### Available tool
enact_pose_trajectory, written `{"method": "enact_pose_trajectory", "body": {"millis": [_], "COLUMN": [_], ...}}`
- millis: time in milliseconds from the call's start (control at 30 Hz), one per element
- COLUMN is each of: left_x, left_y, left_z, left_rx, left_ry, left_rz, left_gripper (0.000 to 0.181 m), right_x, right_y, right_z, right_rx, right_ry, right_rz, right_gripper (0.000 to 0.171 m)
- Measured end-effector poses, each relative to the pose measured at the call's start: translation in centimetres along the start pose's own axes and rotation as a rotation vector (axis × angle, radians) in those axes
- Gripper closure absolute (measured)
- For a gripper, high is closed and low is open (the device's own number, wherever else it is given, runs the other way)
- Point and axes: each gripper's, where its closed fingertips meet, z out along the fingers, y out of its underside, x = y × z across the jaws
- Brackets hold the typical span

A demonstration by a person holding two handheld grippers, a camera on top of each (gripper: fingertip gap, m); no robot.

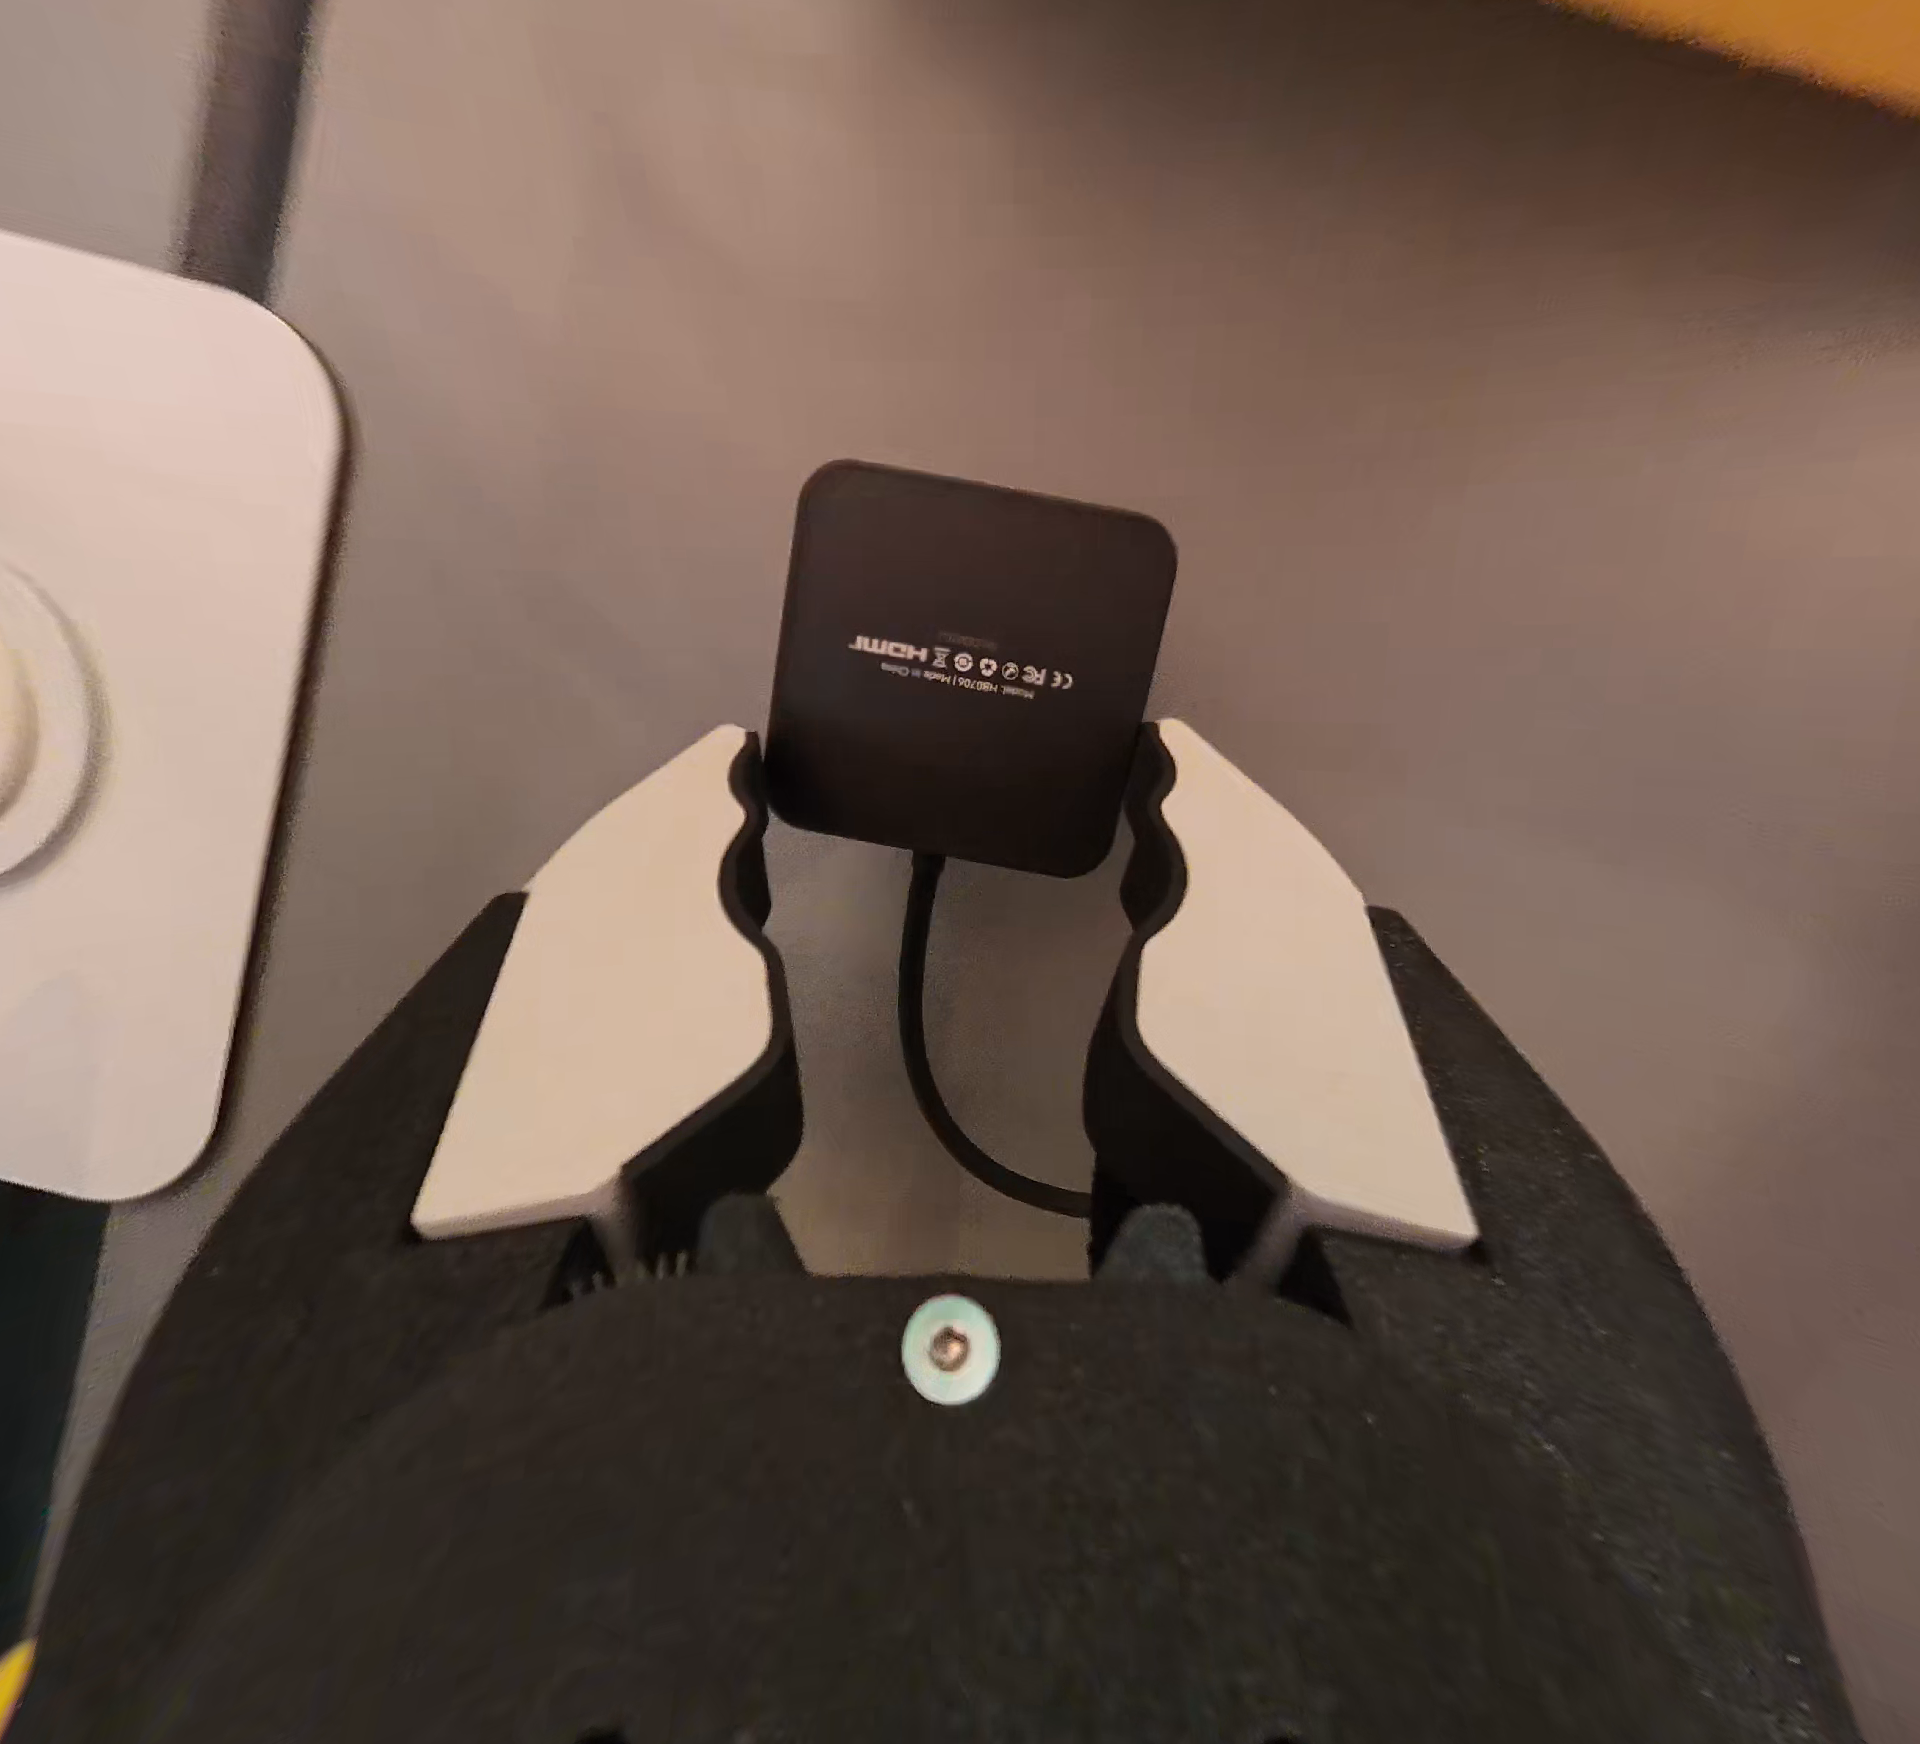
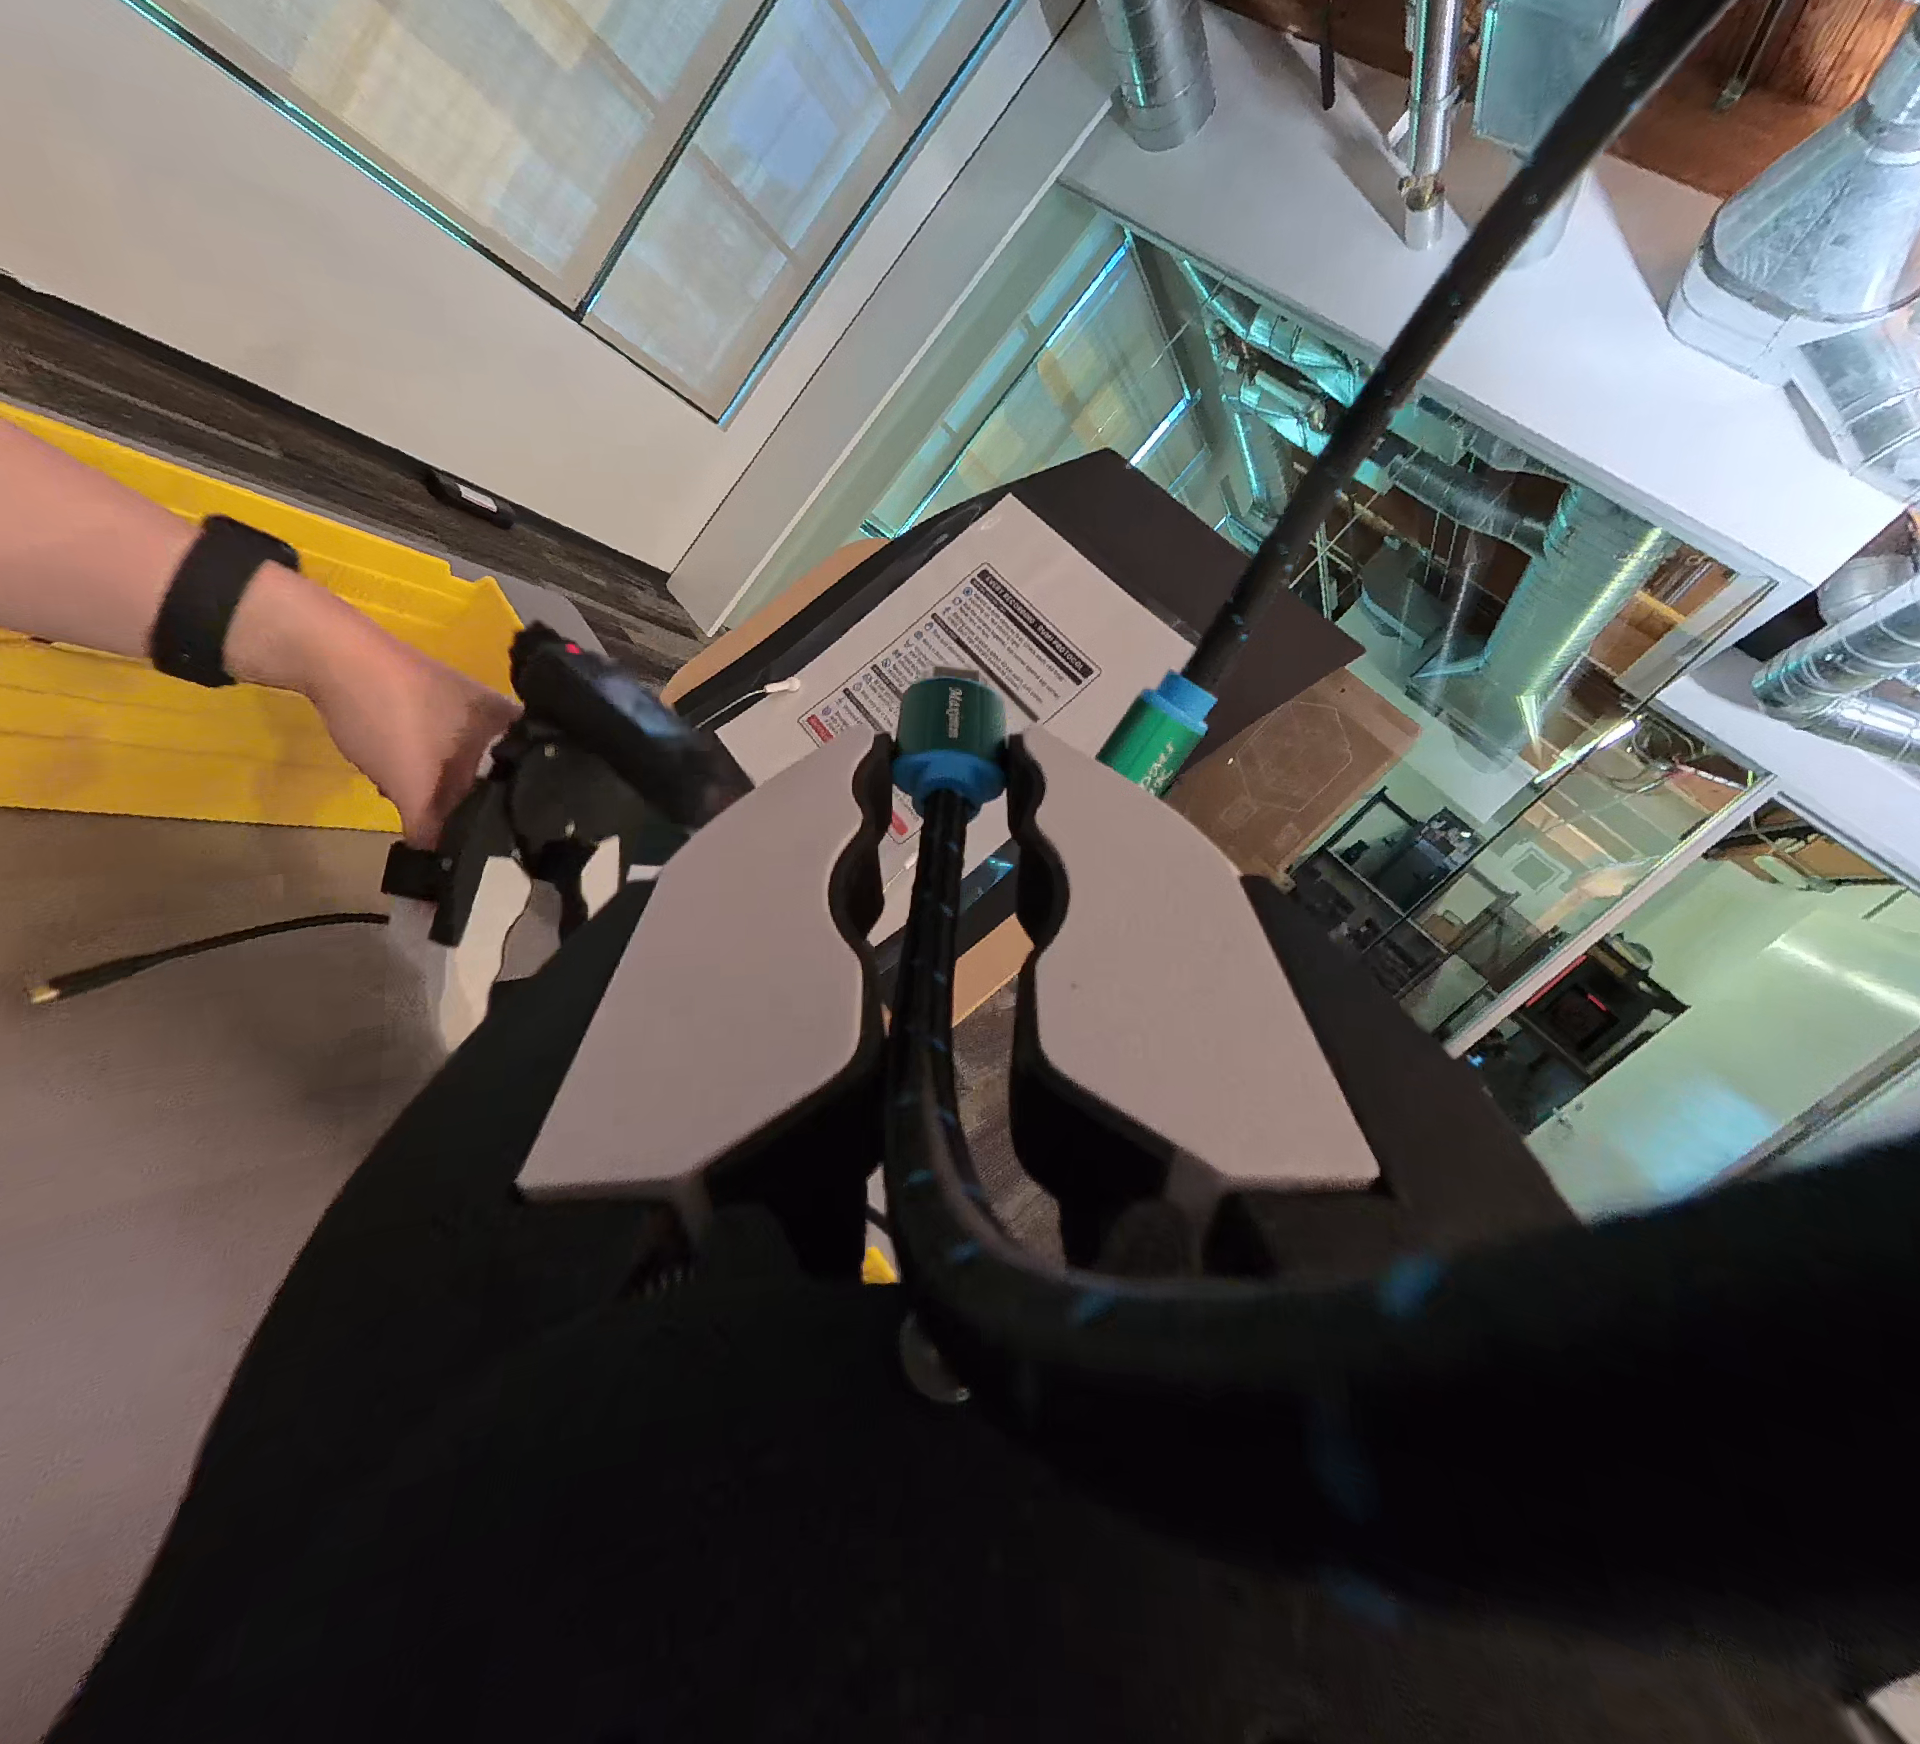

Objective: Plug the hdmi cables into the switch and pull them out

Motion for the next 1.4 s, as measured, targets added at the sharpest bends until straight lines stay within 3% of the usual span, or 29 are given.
{"method": "enact_pose_trajectory", "body": {"millis": [233, 400, 567, 667, 833, 933, 1067, 1400], "left_x": [3.0, 3.7, 2.4, 2.4, 2.1, 2.0, 1.9, 1.3], "left_y": [-4.1, -3.1, -1.7, -1.4, -0.5, -0.2, 0.4, 1.6], "left_z": [-8.7, -13.1, -15.2, -15.5, -14.3, -13.3, -12.0, -11.0], "left_rx": [0.425, 0.565, 0.579, 0.573, 0.528, 0.495, 0.432, 0.36], "left_ry": [-0.025, -0.009, -0.062, -0.046, -0.015, 0.004, -0.014, -0.04], "left_rz": [-0.2, -0.285, -0.36, -0.394, -0.446, -0.46, -0.459, -0.49], "left_gripper": [0.115, 0.115, 0.115, 0.115, 0.115, 0.115, 0.115, 0.115], "right_x": [-2.5, -8.7, -13.0, -13.4, -13.3, -13.5, -14.5, -17.4], "right_y": [0.4, 1.2, 1.9, 2.6, 5.9, 7.6, 9.1, 11.2], "right_z": [3.8, 7.7, 9.7, 10.4, 11.4, 11.7, 12.1, 12.8], "right_rx": [0.029, 0.023, -0.009, -0.004, -0.008, -0.011, -0.043, -0.175], "right_ry": [0.008, -0.057, -0.044, 0.019, 0.0, -0.053, -0.098, -0.114], "right_rz": [0.098, -0.022, -0.178, -0.071, 0.559, 0.775, 0.701, 0.298], "right_gripper": [0.149, 0.149, 0.149, 0.149, 0.149, 0.15, 0.15, 0.15]}}
